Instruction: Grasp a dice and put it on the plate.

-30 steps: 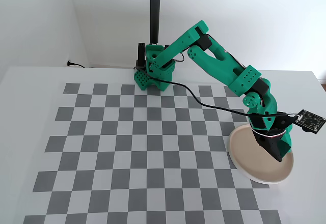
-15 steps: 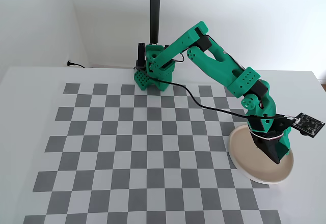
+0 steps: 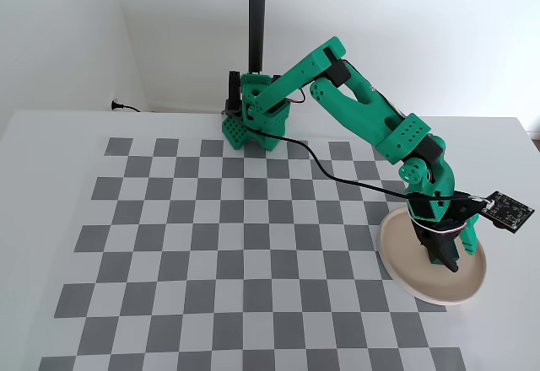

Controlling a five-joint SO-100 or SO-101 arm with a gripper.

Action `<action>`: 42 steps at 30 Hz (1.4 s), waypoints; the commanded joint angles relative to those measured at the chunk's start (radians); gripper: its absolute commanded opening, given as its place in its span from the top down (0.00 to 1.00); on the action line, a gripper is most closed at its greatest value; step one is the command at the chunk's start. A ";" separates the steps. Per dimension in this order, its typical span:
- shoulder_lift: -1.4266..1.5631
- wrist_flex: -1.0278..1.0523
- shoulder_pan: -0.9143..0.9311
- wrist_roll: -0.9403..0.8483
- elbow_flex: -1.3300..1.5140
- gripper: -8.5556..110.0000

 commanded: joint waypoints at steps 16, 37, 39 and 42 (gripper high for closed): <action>0.199 0.097 0.060 -0.074 -0.100 0.81; 0.391 0.276 0.204 -0.009 -0.100 0.92; 0.410 0.302 0.224 0.005 -0.098 0.94; 0.430 0.330 0.258 0.020 -0.098 0.96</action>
